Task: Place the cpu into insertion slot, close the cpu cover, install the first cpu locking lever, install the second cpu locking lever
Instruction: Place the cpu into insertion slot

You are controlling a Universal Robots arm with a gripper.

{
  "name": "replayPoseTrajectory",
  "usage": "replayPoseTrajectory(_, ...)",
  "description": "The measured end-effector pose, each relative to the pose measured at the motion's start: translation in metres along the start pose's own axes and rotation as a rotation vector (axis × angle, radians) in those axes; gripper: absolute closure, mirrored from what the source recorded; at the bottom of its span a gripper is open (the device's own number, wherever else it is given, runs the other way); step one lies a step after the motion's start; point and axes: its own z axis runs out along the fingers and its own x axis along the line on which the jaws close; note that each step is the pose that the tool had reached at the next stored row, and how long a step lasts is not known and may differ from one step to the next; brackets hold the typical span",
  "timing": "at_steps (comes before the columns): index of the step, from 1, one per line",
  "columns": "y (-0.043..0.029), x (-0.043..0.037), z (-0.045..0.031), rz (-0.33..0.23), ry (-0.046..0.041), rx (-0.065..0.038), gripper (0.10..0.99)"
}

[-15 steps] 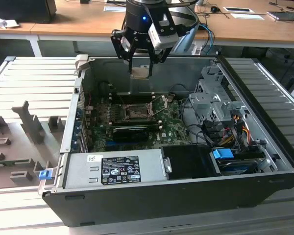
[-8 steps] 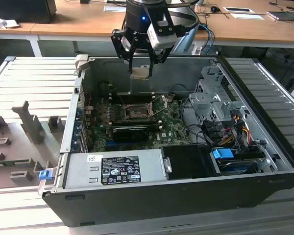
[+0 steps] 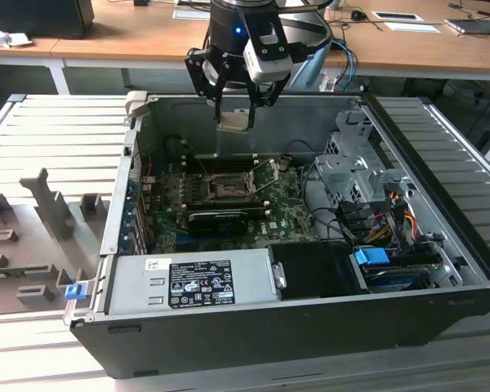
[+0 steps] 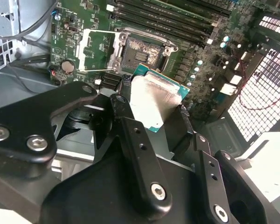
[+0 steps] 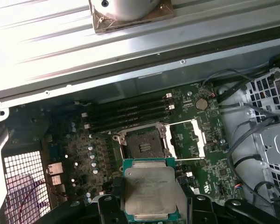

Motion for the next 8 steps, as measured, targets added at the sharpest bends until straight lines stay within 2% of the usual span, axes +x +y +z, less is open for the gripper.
replayPoseTrajectory(8,0.0000,0.0000,0.0001,0.021,-0.0018,0.000,0.561)
